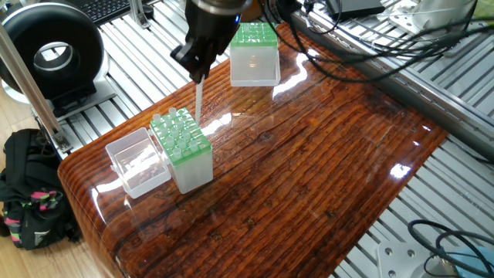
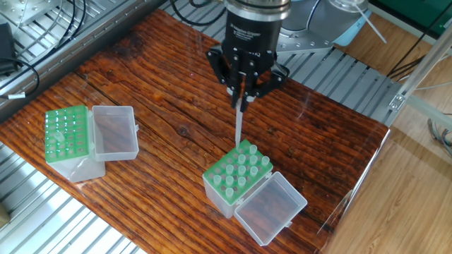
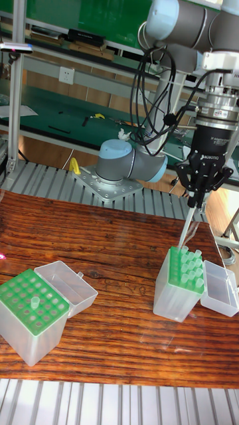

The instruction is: Transfer all large pipette tips from one holder to another

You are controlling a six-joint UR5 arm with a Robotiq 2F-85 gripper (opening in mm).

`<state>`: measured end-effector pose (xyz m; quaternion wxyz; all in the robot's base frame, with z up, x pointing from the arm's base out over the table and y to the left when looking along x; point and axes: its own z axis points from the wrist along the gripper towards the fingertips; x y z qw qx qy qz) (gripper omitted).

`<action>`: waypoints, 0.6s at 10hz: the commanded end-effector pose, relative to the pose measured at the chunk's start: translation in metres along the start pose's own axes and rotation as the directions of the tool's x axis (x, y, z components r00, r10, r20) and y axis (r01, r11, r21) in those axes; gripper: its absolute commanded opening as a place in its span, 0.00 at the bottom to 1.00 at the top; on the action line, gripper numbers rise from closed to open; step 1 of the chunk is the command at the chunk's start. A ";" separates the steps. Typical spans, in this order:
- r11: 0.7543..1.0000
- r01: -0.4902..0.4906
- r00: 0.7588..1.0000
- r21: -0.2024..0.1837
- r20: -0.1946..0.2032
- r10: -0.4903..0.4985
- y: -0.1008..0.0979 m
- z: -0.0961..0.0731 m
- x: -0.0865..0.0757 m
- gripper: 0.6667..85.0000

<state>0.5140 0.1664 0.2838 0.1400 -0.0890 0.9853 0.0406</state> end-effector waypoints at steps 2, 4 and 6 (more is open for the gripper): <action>1.000 -0.005 1.000 0.000 -0.006 0.005 0.004 0.008 0.006 0.00; 1.000 -0.011 0.999 0.002 -0.037 0.011 0.005 0.010 0.014 0.00; 1.000 -0.016 0.999 -0.001 -0.038 0.016 0.006 0.010 0.015 0.00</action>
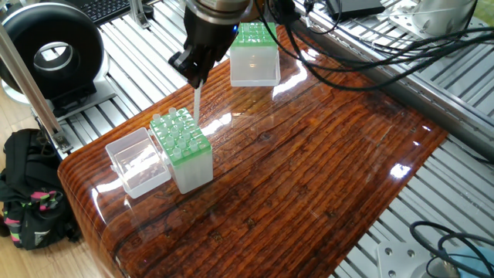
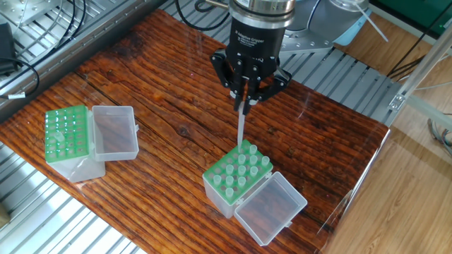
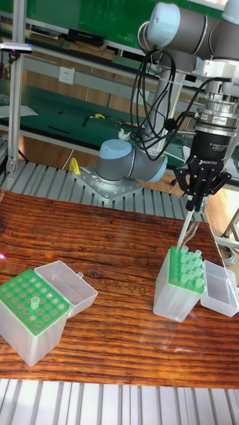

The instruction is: Transfer all large pipette tips from one holder to another

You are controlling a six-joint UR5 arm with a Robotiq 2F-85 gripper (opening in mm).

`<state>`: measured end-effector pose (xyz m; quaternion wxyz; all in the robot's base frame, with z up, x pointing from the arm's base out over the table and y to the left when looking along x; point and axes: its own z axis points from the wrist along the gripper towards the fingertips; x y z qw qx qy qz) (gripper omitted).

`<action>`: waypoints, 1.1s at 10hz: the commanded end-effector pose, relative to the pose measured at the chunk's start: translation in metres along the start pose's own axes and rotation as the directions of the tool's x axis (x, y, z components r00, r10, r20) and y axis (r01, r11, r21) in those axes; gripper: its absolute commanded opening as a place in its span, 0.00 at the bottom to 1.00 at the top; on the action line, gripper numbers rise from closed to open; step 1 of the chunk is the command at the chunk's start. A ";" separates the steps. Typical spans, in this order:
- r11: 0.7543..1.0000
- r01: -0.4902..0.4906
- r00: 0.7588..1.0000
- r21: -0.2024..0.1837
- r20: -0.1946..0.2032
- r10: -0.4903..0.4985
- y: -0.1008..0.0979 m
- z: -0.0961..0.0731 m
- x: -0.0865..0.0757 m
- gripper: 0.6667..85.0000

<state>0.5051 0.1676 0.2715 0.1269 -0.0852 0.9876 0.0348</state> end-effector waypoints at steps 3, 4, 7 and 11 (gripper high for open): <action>1.000 -0.012 1.000 -0.017 -0.004 0.011 0.005 0.000 0.002 0.00; 1.000 -0.013 1.000 -0.017 -0.002 0.013 0.005 0.001 0.001 0.00; 1.000 -0.014 1.000 -0.021 -0.003 0.014 0.007 0.006 0.001 0.00; 1.000 -0.002 1.000 -0.016 -0.008 0.002 0.005 0.007 0.001 0.12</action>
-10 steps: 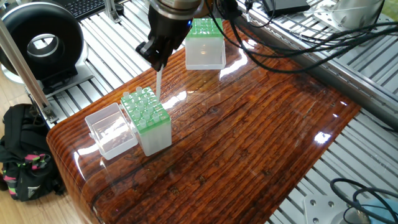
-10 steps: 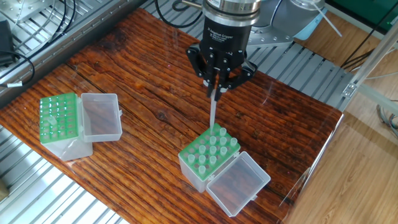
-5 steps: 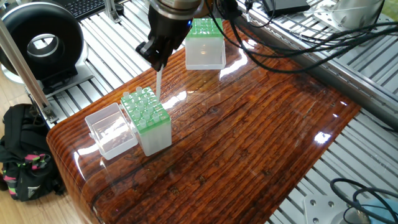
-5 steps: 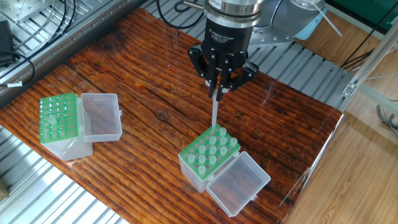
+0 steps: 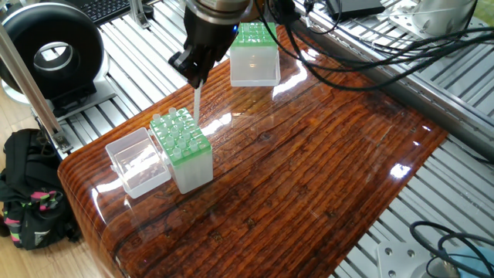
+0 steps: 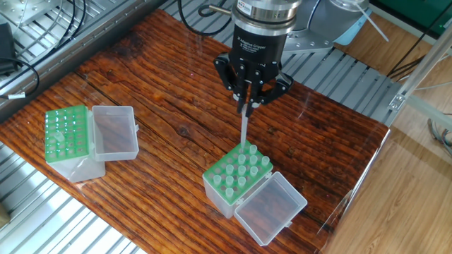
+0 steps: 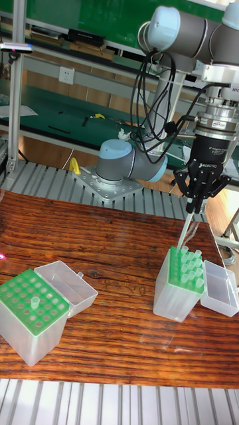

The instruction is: Transfer all large pipette tips from one holder to another

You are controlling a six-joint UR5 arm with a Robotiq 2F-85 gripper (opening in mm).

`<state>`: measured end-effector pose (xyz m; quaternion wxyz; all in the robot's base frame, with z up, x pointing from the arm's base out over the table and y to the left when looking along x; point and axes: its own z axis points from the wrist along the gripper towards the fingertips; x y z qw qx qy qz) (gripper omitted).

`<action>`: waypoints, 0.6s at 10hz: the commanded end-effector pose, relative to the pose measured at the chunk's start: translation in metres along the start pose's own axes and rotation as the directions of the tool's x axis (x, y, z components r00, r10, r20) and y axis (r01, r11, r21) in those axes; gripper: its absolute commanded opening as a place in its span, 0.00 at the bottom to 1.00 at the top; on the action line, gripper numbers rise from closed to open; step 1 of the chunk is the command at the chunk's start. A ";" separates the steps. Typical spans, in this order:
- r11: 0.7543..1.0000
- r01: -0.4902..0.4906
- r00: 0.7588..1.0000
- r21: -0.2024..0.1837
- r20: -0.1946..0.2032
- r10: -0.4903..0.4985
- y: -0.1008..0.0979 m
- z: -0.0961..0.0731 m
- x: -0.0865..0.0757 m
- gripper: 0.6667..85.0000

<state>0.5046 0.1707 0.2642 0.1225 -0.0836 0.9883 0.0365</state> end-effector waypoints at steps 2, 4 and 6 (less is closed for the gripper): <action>1.000 0.012 1.000 -0.027 0.003 -0.012 0.006 0.000 -0.003 0.22; 0.999 0.022 1.000 -0.036 -0.008 -0.022 0.008 0.000 0.000 0.30; 0.999 0.028 0.999 -0.040 -0.014 -0.029 0.010 0.000 0.002 0.34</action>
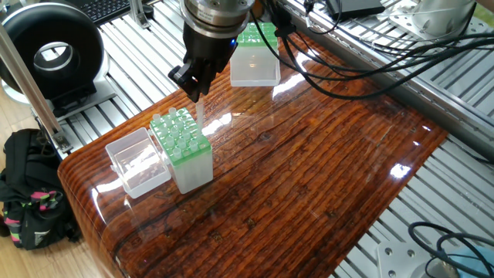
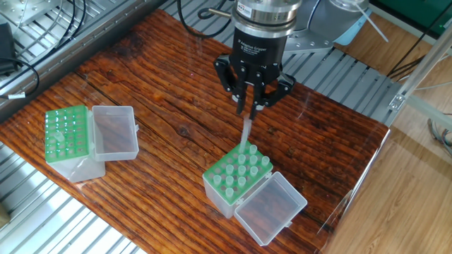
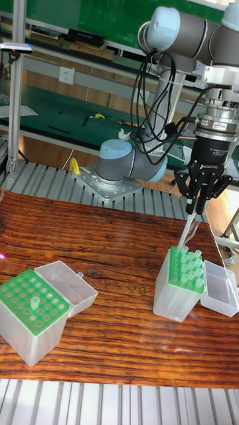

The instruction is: Transfer all large pipette tips from one holder to another

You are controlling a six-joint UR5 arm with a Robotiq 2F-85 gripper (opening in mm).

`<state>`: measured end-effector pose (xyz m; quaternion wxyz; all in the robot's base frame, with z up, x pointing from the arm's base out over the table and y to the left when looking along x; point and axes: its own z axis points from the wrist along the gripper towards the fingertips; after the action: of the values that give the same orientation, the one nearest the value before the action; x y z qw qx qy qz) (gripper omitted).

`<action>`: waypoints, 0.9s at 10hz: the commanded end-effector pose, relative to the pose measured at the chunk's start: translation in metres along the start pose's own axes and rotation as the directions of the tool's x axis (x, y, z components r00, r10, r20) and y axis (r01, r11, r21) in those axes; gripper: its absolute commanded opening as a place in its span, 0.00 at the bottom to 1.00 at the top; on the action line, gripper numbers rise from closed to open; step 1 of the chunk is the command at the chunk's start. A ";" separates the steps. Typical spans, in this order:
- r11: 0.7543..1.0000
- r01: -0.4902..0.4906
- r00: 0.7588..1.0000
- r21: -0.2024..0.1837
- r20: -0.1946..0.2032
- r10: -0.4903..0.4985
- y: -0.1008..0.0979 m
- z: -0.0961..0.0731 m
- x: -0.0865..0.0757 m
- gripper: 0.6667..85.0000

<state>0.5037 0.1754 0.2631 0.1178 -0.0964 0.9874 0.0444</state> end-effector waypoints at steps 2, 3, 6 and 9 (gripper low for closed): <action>1.000 0.005 1.000 -0.024 -0.005 -0.005 0.006 -0.001 0.001 0.36; 1.000 0.006 1.000 -0.024 -0.005 -0.007 0.005 -0.001 0.000 0.36; 0.997 0.052 0.999 0.052 -0.016 -0.051 -0.023 -0.004 -0.013 0.30; 0.976 0.183 0.983 0.114 -0.034 -0.181 -0.084 -0.004 -0.042 0.21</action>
<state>0.5352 0.1332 0.2676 0.1153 -0.1424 0.9831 -0.0060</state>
